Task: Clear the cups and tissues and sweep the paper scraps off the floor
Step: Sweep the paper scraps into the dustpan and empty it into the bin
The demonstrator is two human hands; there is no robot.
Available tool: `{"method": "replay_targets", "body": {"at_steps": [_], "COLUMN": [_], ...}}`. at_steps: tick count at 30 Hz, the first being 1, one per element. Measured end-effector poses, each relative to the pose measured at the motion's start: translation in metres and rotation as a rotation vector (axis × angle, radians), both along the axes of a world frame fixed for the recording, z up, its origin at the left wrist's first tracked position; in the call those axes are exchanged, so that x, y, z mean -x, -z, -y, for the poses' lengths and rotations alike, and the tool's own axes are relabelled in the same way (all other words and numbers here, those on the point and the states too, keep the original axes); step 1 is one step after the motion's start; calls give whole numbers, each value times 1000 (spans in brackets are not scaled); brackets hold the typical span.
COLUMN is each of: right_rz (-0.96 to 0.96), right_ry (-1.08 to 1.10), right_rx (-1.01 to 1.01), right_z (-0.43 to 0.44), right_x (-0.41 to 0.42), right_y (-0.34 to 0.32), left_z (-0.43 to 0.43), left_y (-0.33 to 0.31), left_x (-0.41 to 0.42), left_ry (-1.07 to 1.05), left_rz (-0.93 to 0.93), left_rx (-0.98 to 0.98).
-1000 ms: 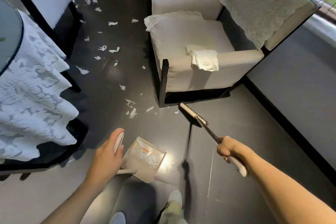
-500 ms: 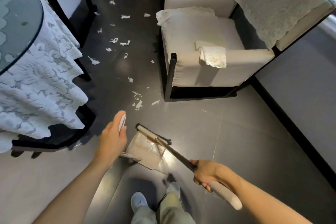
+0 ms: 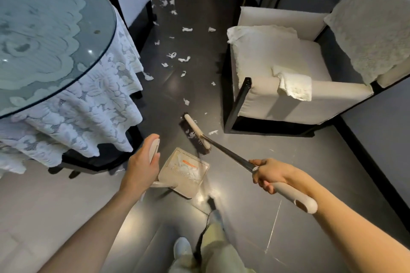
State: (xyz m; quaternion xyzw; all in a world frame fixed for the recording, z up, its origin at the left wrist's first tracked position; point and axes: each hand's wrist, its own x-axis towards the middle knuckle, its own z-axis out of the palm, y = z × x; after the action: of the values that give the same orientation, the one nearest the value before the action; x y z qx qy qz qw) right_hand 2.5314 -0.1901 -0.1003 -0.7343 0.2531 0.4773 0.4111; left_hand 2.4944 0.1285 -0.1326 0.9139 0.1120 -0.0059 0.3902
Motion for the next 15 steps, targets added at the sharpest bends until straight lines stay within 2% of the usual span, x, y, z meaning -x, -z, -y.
{"method": "replay_targets", "body": {"at_steps": [7, 15], "right_rz": [180, 243], "right_ry": [-146, -383], "right_rx": [140, 278], "right_z": [-26, -33], "right_x": [-90, -209], "right_y": [35, 87], "left_z": [-27, -37], "left_y": [8, 18], "left_x": [-54, -155], "left_ry": [-109, -130], "left_rz": [-44, -27], "left_rx": [-5, -59]}}
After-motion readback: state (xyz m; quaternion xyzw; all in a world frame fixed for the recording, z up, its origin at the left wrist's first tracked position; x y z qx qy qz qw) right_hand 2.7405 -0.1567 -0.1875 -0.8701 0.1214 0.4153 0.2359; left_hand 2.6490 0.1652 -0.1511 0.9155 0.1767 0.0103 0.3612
